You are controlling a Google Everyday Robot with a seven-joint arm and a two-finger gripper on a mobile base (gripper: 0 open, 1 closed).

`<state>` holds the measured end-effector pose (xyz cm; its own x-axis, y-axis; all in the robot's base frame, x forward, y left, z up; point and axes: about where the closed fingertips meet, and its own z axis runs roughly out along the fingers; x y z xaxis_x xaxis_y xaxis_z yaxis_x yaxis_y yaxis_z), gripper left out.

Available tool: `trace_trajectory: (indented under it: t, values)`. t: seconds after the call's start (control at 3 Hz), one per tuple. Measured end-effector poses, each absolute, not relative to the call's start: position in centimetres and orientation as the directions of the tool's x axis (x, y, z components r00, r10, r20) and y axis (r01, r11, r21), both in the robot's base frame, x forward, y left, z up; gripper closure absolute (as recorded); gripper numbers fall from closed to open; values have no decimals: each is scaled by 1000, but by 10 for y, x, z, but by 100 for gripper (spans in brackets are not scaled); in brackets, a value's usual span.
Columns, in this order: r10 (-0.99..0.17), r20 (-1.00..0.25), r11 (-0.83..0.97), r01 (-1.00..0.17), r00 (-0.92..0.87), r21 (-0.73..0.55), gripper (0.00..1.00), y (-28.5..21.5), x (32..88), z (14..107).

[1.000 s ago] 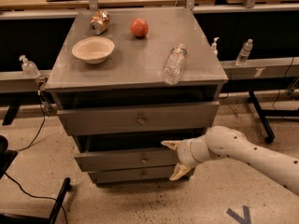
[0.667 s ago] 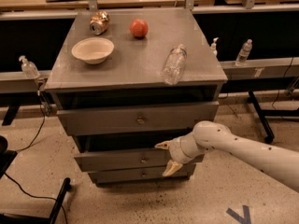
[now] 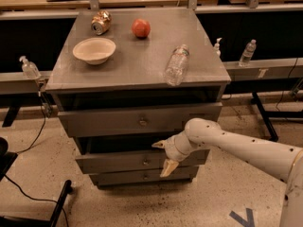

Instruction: Open middle drawer

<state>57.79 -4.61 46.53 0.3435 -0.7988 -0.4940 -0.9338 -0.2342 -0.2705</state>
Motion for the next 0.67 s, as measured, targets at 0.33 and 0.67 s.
trace_trajectory:
  t: [0.33,0.67]
  values:
    - [-811,-490,-219,-942,320,-252,24,-46,587,453]
    - [-830,-478,-201,-953,288,-226,29,-49,595,437]
